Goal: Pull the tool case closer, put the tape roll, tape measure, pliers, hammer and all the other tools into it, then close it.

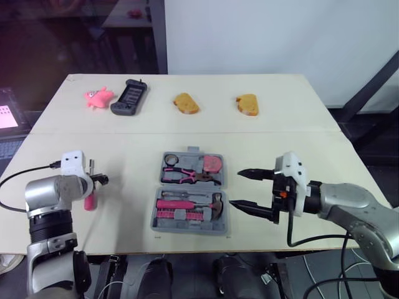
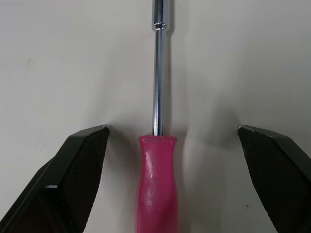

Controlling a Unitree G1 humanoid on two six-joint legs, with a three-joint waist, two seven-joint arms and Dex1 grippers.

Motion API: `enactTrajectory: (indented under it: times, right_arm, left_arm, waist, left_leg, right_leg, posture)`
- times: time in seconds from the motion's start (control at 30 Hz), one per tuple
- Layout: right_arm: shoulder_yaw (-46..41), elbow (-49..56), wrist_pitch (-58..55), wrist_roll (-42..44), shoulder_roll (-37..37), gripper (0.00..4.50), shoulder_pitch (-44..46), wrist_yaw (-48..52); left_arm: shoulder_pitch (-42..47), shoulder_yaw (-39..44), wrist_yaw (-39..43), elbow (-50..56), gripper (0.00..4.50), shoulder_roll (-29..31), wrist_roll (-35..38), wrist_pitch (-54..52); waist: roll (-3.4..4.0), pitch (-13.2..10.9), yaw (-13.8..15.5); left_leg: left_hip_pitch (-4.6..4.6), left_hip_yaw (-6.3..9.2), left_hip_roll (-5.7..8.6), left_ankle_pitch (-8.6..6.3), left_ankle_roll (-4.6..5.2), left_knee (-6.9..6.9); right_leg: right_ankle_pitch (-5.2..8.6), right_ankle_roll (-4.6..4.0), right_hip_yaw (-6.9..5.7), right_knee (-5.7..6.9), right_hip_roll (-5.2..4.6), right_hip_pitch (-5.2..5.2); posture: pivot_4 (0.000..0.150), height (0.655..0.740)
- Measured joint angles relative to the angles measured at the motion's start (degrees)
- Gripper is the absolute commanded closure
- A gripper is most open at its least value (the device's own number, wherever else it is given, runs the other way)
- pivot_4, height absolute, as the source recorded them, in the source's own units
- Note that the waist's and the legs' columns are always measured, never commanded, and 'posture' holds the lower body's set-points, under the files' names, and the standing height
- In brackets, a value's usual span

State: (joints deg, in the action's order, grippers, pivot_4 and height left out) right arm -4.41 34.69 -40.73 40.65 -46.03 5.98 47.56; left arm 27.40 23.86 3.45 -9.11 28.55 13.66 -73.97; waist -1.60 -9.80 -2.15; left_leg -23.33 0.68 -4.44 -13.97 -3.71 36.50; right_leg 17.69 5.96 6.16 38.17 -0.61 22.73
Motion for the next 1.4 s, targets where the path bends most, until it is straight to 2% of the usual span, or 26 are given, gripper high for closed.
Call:
enactTrajectory:
  times: [0.1,0.2,0.37,0.4,0.43,0.8,0.93,1.13,1.3,1.4]
  right_arm:
    - [0.00,0.00,0.00,0.02,0.02,0.00,0.00,-0.35]
    - [0.00,0.00,0.01,0.03,0.14,0.00,0.00,-0.82]
    - [0.00,0.00,0.03,0.03,0.15,0.00,0.00,-1.23]
    - [0.00,0.00,0.03,0.03,0.15,0.00,0.00,-1.26]
    - [0.00,0.00,0.03,0.03,0.15,0.00,0.00,-1.28]
    - [1.06,-0.09,0.74,-1.11,0.67,0.00,0.52,-1.53]
    - [1.01,-0.15,0.75,-1.15,0.66,0.00,0.45,-1.83]
    - [-0.91,-0.13,0.04,-1.05,0.55,0.00,-1.19,-2.98]
    - [-3.34,-0.08,-0.21,-1.06,0.14,0.00,-4.03,-3.87]
    - [-5.66,0.06,-0.37,-0.99,-0.31,0.00,-6.41,-3.98]
  left_arm:
    - [-0.19,0.14,0.26,0.20,0.05,0.12,0.01,-0.36]
    - [-0.82,0.37,0.91,0.63,0.85,0.32,0.07,-0.53]
    - [-1.75,0.44,1.28,1.54,3.16,0.30,0.04,-0.82]
    - [-1.90,0.47,1.29,1.70,3.75,0.27,0.04,-0.90]
    - [-1.95,0.49,1.30,1.88,4.07,0.20,0.04,-0.98]
    - [-2.02,0.20,1.03,2.24,4.11,-0.08,-0.65,-0.15]
    - [-3.92,-4.87,3.77,3.67,4.11,1.95,-1.34,5.26]
    - [-5.63,-15.47,19.65,15.66,4.11,12.55,-0.47,18.12]
    - [-4.49,-20.53,35.87,24.00,4.11,13.39,9.52,19.54]
    - [-4.55,-25.15,43.96,26.04,4.11,15.42,12.12,21.17]
  waist:
    - [0.01,0.01,-0.04]
    - [0.05,0.03,-0.11]
    - [0.18,0.10,-0.20]
    - [0.22,0.13,-0.19]
    - [0.23,0.13,-0.18]
    - [0.24,0.14,-0.19]
    - [0.18,0.10,-0.04]
    - [-0.05,-0.04,0.29]
    - [-0.03,-0.05,1.02]
    - [-0.02,-0.05,0.95]
  left_leg:
    - [0.00,0.00,0.00,0.00,0.00,0.00]
    - [0.01,0.00,0.00,0.00,0.00,-0.01]
    - [0.02,0.00,0.00,0.00,0.00,-0.02]
    - [0.02,0.00,0.01,0.00,0.00,-0.01]
    - [0.02,0.00,0.01,0.00,0.00,-0.01]
    - [0.02,0.00,0.02,0.00,0.00,-0.02]
    - [0.00,0.06,0.01,0.04,-0.08,-0.03]
    - [-0.08,-0.01,0.06,0.12,-0.23,-0.10]
    - [-0.06,-0.01,0.06,0.12,-0.22,-0.11]
    - [-0.04,0.00,0.05,0.12,-0.21,-0.17]
  right_leg:
    - [0.00,0.00,0.00,0.00,0.00,0.00]
    - [0.00,0.00,0.00,0.00,0.00,0.00]
    - [0.00,0.00,0.00,0.00,0.00,-0.01]
    - [0.00,0.00,0.01,0.00,-0.01,-0.01]
    - [0.00,0.00,0.01,0.00,-0.01,-0.01]
    - [0.00,0.00,0.01,0.00,-0.01,0.00]
    - [0.00,0.00,-0.02,0.01,0.01,0.02]
    - [0.01,-0.02,-0.01,-0.10,-0.10,0.05]
    - [0.01,-0.02,0.00,-0.08,-0.07,0.07]
    - [0.02,-0.03,0.02,-0.07,-0.02,0.11]
  posture:
    - [0.150,0.7400]
    - [0.150,0.7400]
    - [0.150,0.7400]
    - [0.150,0.7400]
    - [0.150,0.7400]
    - [0.150,0.7400]
    - [0.150,0.7400]
    - [0.150,0.7400]
    - [0.150,0.7400]
    - [0.150,0.7400]
